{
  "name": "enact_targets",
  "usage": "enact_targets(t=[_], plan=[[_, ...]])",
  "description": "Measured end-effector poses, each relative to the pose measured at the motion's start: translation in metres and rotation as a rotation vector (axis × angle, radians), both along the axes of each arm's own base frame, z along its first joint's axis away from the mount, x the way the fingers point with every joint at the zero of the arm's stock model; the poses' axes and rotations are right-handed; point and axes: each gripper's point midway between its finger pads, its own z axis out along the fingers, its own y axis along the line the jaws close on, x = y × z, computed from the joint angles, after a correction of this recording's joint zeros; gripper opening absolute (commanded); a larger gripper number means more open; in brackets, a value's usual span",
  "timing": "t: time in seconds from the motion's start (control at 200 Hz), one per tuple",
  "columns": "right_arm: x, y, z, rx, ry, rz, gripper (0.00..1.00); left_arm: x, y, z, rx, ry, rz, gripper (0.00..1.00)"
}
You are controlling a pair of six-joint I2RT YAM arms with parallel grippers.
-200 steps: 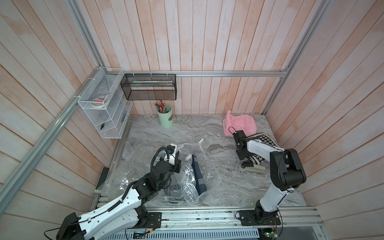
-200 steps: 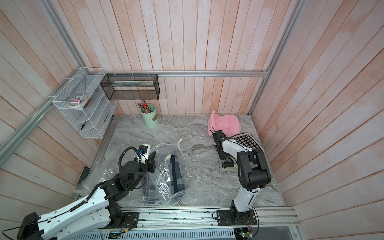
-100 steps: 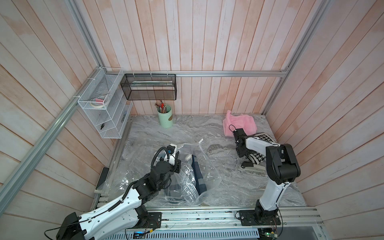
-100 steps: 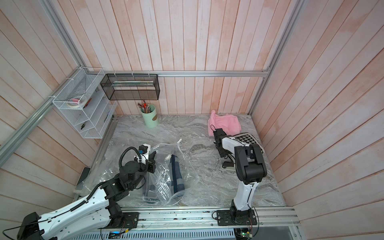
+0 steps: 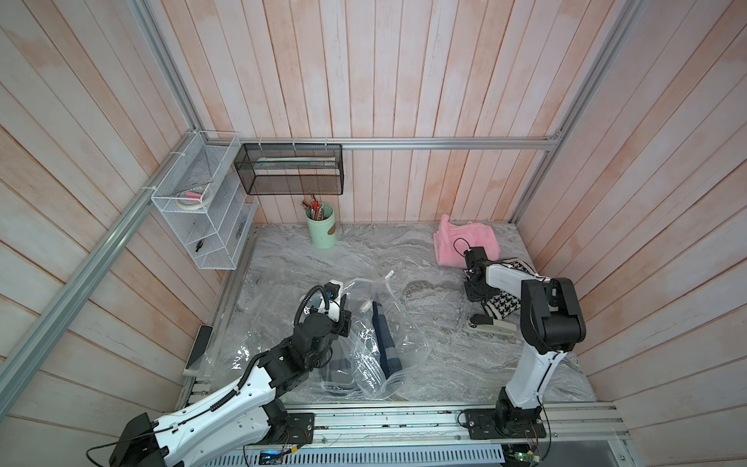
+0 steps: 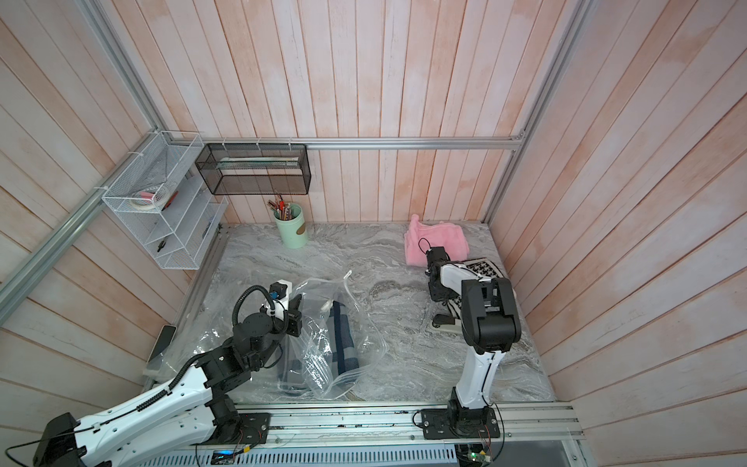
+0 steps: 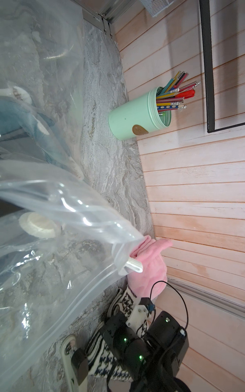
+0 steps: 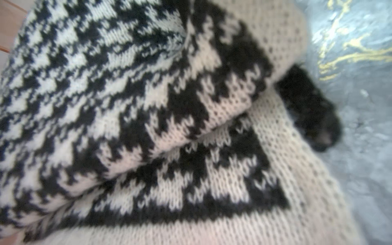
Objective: Take the blanket out of the vacuum bag
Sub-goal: Pick up the blanket at the center of the board.
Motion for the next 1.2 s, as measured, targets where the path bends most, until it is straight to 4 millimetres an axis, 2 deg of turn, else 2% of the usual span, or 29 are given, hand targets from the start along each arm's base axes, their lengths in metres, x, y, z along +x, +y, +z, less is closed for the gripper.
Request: enact_targets(t=[0.165, 0.305, 0.45, 0.63, 0.765, 0.95, 1.095, 1.195], plan=[[-0.01, 0.013, 0.012, 0.218, -0.055, -0.02, 0.0, -0.001, 0.001, -0.001, 0.004, 0.004, -0.001, 0.0], [-0.014, 0.016, 0.041, 0.41, -0.139, -0.046, 0.0, -0.001, 0.001, -0.001, 0.004, 0.004, -0.001, 0.0], [-0.011, 0.017, 0.071, 0.539, -0.225, -0.055, 0.0, -0.001, 0.001, -0.001, 0.004, 0.005, -0.001, 0.0], [-0.012, 0.018, 0.1, 0.691, -0.314, -0.074, 0.0, -0.002, 0.003, 0.0, 0.004, 0.005, -0.001, 0.0], [-0.015, 0.005, 0.118, 0.814, -0.408, -0.131, 0.0, -0.004, 0.005, 0.003, -0.001, 0.002, 0.0, 0.0], [-0.019, -0.026, 0.14, 0.943, -0.563, -0.237, 0.0, -0.006, 0.006, 0.006, -0.008, -0.005, 0.0, 0.0], [-0.02, -0.043, 0.157, 0.99, -0.677, -0.287, 0.0, -0.006, 0.007, 0.005, -0.005, -0.002, -0.001, 0.0], [-0.018, -0.048, 0.169, 0.999, -0.736, -0.292, 0.0, -0.006, 0.007, 0.005, -0.004, -0.002, -0.001, 0.0]])
